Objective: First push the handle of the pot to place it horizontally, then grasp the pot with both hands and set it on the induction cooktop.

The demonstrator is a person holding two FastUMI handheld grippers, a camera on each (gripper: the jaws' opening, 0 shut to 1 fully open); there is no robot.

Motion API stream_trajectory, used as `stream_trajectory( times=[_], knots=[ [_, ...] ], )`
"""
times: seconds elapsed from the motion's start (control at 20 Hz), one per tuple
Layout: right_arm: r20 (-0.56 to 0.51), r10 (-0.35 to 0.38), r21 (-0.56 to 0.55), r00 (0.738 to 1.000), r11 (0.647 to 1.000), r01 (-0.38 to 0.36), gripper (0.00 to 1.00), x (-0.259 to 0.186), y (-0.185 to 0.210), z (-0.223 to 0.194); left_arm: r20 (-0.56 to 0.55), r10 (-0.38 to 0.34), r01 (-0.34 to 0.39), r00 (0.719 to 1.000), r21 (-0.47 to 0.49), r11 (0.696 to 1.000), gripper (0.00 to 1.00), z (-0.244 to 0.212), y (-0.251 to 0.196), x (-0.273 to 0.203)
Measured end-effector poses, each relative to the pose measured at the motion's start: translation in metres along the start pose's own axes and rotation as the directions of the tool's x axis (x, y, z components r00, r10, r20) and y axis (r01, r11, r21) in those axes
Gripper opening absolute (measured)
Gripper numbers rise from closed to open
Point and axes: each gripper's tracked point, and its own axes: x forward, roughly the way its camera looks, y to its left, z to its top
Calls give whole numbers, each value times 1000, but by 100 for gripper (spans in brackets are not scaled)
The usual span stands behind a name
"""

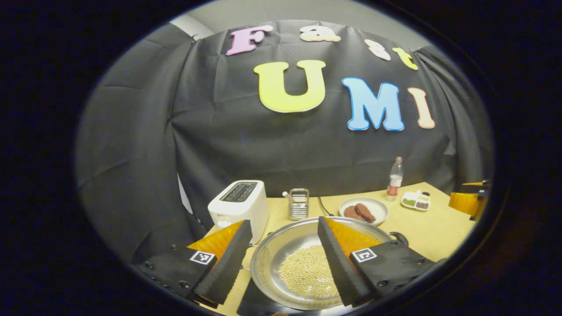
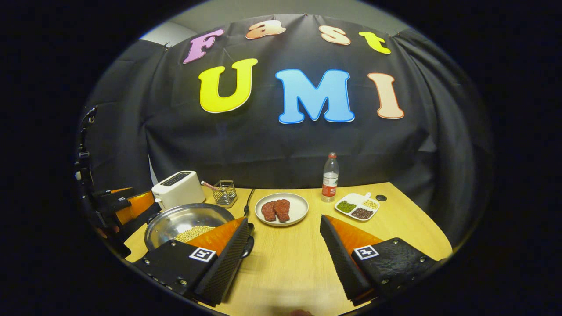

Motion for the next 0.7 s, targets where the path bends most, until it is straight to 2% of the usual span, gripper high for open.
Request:
stream_trajectory(
  times=[0.05, 0.15, 0.25, 0.3, 0.6, 0.7],
  knots=[
    [15, 0, -6, 1000, 1000, 1, 98, -11, -10, 4, 11, -5, 5, 1000, -2, 1000, 94, 5, -11, -8],
    [43, -1, -10, 999, 1000, 2, 99, -32, -29, 10, 28, 3, -3, 1000, -2, 1000, 100, 8, -28, -35],
    [66, 3, -14, 998, 1000, -2, 98, -52, -47, 14, 42, 4, -4, 999, -14, 1000, 94, 13, -50, -58],
    [84, 0, -19, 996, 1000, 2, 98, -62, -55, 17, 53, 2, -1, 999, -18, 1000, 97, 18, -60, -70],
    [150, -3, -15, 989, 1000, 6, 98, -121, -98, 27, 134, 1, 2, 991, -27, 1000, 97, 51, -108, -144],
    [176, 12, -7, 984, 1000, -11, 98, -143, -103, 34, 164, 8, -4, 986, -22, 1000, 100, 63, -119, -167]
  ],
)
